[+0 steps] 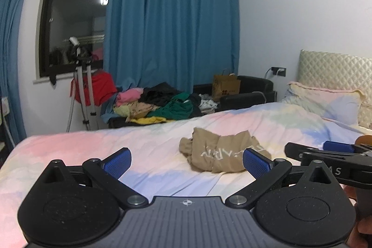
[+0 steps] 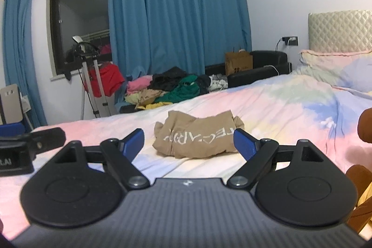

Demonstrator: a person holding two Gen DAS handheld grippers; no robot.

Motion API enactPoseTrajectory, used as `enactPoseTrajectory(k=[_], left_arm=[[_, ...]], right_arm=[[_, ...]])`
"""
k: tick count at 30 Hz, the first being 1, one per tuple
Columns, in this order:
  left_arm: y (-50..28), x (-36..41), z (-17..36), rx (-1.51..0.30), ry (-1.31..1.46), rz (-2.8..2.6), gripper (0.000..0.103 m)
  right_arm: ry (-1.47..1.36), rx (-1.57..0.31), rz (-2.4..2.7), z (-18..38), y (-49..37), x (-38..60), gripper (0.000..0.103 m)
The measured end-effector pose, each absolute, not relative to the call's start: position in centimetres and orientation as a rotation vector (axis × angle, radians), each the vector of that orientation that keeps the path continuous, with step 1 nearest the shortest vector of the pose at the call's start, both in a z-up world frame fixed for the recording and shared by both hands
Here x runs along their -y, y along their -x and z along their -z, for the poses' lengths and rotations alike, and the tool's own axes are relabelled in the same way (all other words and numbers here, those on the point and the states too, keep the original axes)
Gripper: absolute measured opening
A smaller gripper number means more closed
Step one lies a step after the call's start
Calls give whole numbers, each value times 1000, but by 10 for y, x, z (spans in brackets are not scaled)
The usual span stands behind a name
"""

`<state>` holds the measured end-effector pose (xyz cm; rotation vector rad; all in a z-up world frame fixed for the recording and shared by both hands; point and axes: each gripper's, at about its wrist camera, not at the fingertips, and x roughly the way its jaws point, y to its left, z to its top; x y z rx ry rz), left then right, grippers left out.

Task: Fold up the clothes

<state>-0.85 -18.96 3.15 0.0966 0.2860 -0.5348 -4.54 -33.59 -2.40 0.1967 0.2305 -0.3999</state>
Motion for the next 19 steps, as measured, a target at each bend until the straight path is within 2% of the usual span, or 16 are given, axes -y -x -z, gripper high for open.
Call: enactPoseTrajectory(k=[19], left_arm=[[5,187,-27,-309,-92,515,103]], right_arm=[[-169,-267,401,27,40,334,86]])
